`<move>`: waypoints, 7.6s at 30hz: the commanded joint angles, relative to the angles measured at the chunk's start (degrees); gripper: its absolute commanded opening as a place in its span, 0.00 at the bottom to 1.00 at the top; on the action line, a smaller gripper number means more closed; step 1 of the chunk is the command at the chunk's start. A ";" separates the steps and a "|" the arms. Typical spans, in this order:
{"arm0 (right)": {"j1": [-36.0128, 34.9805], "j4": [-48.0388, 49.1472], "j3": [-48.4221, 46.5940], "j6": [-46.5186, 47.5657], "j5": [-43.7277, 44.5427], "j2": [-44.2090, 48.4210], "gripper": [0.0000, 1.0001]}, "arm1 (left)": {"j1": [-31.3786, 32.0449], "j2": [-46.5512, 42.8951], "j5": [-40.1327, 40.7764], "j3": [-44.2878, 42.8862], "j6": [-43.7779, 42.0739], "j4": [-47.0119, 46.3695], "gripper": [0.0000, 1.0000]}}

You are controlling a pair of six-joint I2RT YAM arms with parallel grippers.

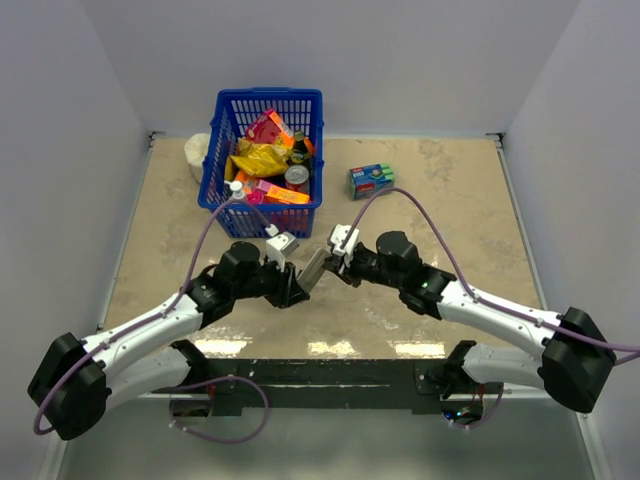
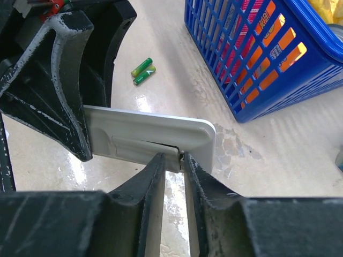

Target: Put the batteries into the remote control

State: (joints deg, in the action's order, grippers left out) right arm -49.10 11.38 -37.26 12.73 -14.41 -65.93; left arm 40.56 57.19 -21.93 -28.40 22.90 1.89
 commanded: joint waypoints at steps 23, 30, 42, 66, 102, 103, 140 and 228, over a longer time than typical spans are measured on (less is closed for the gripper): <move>-1.00 -10.32 3.59 -28.27 7.29 3.62 0.00 | 4.09 9.52 5.06 -4.55 -2.06 -8.74 0.00; -0.73 -14.53 4.91 -37.15 13.88 3.09 0.00 | 6.64 13.73 5.94 -5.17 -3.12 -9.36 0.00; 0.59 -20.25 7.72 -49.55 20.83 3.00 0.00 | 9.28 18.39 9.54 -6.75 -5.40 -8.13 0.00; 1.03 -24.73 -2.81 -41.12 16.09 -9.12 0.31 | 9.45 -1.62 19.63 -7.02 -2.43 -6.90 0.00; -0.38 -13.74 -14.42 -48.68 14.32 -15.09 0.61 | -1.71 -44.62 19.92 24.45 21.85 -20.79 0.00; -0.47 -16.27 -15.56 -48.85 15.89 -15.71 0.59 | -1.71 -44.53 19.74 24.45 21.67 -20.79 0.00; -10.92 -22.44 -34.81 -56.06 21.26 -14.93 0.89 | -1.62 -31.88 9.19 17.68 10.59 -24.57 0.00; -6.46 -34.14 -27.88 -59.12 32.26 -9.13 0.70 | -1.71 -42.41 14.20 26.03 14.54 -17.72 0.00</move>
State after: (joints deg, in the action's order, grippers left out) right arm -59.07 -18.96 -69.52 -37.67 17.47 -75.44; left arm 39.00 18.55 -9.89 -4.21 34.92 -12.78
